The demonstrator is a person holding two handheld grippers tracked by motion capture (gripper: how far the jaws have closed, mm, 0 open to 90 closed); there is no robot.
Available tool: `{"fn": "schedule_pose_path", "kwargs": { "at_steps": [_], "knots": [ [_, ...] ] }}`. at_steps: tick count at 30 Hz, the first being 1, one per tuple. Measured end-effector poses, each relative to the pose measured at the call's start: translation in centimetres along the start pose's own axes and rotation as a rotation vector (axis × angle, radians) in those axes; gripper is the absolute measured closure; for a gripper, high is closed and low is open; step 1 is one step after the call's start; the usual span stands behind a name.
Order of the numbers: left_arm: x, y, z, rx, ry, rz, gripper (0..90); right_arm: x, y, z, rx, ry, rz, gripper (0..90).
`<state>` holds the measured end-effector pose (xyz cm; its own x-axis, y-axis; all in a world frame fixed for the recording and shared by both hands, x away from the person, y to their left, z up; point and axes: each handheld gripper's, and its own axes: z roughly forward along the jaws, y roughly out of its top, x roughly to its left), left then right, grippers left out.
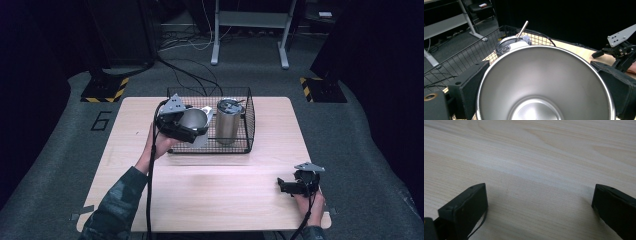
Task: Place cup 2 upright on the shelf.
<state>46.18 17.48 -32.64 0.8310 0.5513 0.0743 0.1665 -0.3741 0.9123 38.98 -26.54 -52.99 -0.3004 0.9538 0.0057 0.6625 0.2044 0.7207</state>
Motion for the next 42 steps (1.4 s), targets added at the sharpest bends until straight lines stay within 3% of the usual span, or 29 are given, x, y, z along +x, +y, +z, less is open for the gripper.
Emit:
{"fn": "schedule_pose_path", "kwargs": {
  "at_steps": [10, 29, 34, 42],
  "knots": [
    [2.1, 0.7, 1.0, 0.005, 0.033, -0.022, 6.3, 0.0, 0.0, 0.0, 0.000, 0.000, 0.000, 0.0],
    [5.1, -0.2, 3.0, 0.082, 0.081, -0.072, 6.3, 0.0, 0.0, 0.0, 0.002, 0.001, -0.006, 0.0],
    [6.0, 0.0, 3.2, 0.069, 0.098, -0.094, 6.3, 0.0, 0.0, 0.0, 0.002, 0.001, -0.007, 0.0],
    [6.4, -0.2, 4.7, 0.122, 0.113, -0.071, 6.3, 0.0, 0.0, 0.0, 0.002, 0.001, -0.006, 0.0]
  ]
}}
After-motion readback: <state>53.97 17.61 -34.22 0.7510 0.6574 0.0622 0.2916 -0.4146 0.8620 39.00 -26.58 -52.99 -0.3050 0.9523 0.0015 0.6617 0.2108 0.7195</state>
